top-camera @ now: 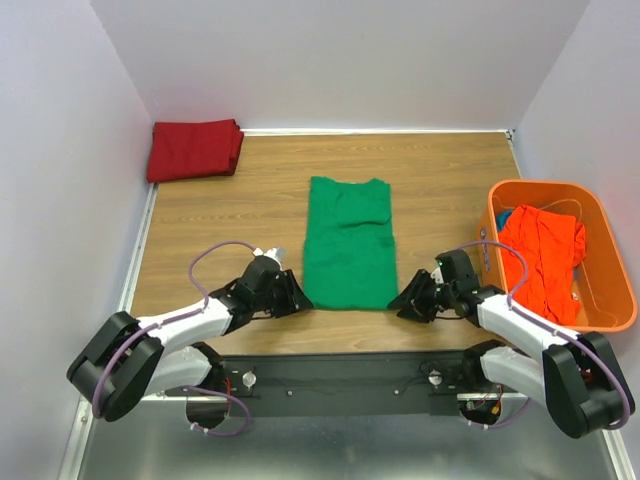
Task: Fold and stack the t-shirts
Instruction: Grab one side of the 2/3 rectangular tshirt with both arms
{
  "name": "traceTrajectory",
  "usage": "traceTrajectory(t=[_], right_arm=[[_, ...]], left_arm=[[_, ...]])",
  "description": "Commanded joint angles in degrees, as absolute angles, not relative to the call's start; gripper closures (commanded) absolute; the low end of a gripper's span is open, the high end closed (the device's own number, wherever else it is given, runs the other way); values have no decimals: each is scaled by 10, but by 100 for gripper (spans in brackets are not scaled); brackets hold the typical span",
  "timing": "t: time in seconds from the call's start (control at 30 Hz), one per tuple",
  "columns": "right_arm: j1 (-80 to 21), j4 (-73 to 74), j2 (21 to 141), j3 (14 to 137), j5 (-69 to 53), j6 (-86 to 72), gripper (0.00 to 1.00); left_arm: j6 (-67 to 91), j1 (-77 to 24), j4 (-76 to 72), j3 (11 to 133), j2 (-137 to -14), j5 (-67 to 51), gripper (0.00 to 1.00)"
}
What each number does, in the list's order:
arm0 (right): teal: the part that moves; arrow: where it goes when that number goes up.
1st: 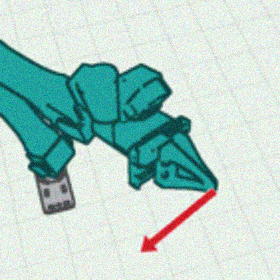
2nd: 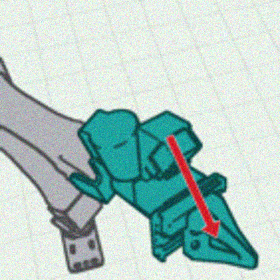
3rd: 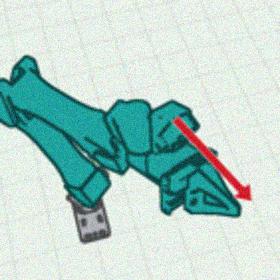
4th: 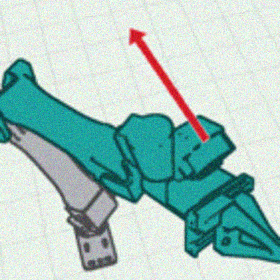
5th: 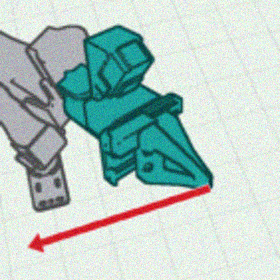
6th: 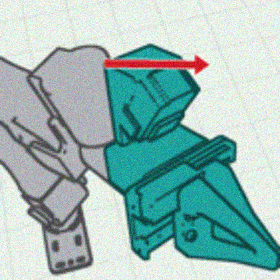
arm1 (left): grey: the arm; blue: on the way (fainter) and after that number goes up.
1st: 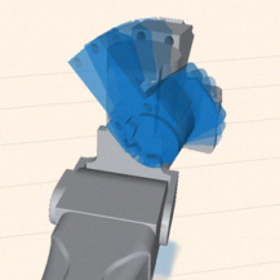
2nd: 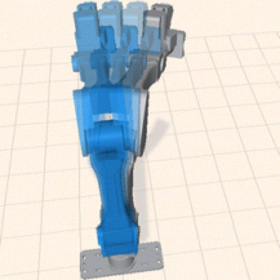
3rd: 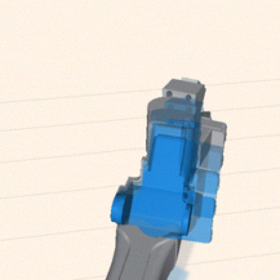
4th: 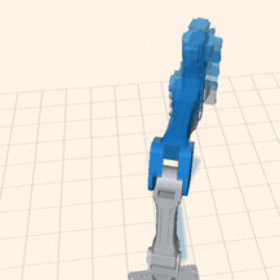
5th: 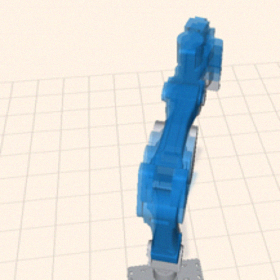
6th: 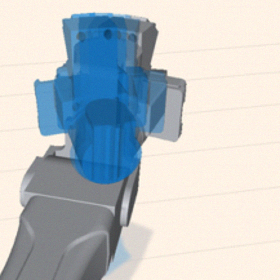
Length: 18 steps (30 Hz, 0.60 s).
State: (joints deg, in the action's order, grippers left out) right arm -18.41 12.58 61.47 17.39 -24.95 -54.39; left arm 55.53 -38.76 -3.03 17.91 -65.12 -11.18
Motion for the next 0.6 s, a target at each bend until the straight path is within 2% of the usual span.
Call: traceTrajectory(t=[0.0, 0.3, 0.57], right_arm=[[-186, 109, 612, 144, -222, -583, 52], [-185, 79, 590, 117, -193, -617, 62], [-185, 80, 591, 129, -171, -600, 86]], left_arm=[[568, -391, -68, 170, -677, -127, 55], [577, -390, -96, 165, -691, -122, 67], [550, -391, -58, 178, -681, -102, 86]])
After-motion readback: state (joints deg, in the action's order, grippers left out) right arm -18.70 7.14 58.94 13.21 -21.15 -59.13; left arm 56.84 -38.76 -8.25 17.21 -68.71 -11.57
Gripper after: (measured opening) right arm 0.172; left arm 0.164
